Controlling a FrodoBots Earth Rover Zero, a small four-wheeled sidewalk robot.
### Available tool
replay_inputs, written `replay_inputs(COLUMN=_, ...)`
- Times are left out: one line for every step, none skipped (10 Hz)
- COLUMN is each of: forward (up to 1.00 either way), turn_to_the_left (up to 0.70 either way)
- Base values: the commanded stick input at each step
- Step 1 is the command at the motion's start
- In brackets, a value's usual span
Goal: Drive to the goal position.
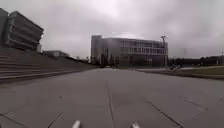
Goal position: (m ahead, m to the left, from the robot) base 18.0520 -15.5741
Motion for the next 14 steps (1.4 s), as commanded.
replay_inputs(forward=0.7, turn_to_the_left=0.0)
replay_inputs(forward=0.7, turn_to_the_left=0.0)
replay_inputs(forward=0.7, turn_to_the_left=0.0)
replay_inputs(forward=0.7, turn_to_the_left=0.0)
replay_inputs(forward=0.7, turn_to_the_left=0.0)
replay_inputs(forward=0.7, turn_to_the_left=0.0)
replay_inputs(forward=0.7, turn_to_the_left=0.0)
replay_inputs(forward=0.7, turn_to_the_left=0.0)
replay_inputs(forward=0.7, turn_to_the_left=0.0)
replay_inputs(forward=0.7, turn_to_the_left=0.0)
replay_inputs(forward=0.7, turn_to_the_left=0.0)
replay_inputs(forward=0.7, turn_to_the_left=0.0)
replay_inputs(forward=0.7, turn_to_the_left=0.0)
replay_inputs(forward=0.7, turn_to_the_left=0.0)
